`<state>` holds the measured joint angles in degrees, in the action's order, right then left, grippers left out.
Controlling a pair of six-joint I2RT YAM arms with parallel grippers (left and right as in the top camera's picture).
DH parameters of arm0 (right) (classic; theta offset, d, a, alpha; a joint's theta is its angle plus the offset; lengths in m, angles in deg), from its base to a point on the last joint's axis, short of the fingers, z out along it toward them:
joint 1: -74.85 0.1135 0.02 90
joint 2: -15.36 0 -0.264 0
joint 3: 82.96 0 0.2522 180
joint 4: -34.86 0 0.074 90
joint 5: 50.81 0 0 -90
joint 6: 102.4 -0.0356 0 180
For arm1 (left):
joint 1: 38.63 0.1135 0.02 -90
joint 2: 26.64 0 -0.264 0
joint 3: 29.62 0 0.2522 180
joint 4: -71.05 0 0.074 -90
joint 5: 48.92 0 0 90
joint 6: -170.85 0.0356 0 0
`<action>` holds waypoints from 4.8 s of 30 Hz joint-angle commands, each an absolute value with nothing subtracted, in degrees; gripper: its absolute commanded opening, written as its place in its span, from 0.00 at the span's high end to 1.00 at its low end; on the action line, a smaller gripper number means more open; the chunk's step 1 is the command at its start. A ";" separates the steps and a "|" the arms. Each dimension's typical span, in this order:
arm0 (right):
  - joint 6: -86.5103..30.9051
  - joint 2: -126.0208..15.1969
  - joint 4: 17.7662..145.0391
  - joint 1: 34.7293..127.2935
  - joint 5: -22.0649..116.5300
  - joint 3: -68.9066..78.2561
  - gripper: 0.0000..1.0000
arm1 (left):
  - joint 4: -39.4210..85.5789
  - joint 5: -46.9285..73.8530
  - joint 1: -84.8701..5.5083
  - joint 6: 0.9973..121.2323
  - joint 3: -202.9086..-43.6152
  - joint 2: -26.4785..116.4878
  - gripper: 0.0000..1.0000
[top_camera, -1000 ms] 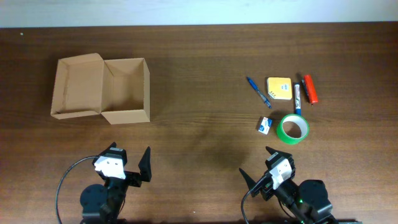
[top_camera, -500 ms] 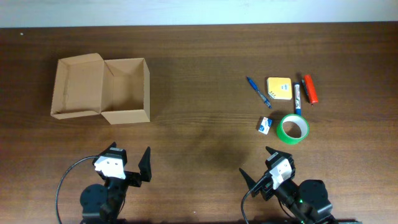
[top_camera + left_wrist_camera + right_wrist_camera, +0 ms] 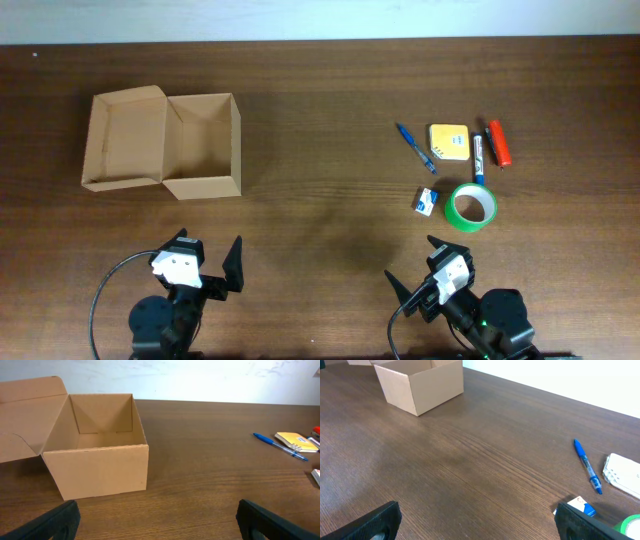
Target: Pack container
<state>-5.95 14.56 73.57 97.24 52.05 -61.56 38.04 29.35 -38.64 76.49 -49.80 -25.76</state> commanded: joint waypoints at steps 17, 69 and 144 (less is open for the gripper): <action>-6.05 15.22 73.24 97.28 51.13 -62.09 0.01 | 37.52 28.63 -38.51 76.12 -49.67 -26.35 0.01; -6.05 15.22 73.22 97.28 51.13 -62.09 0.01 | 33.25 40.72 -43.76 83.31 -109.69 57.28 0.00; -6.05 15.22 73.24 97.28 51.13 -62.09 0.01 | 22.46 13.03 -62.23 134.72 -113.58 67.66 0.99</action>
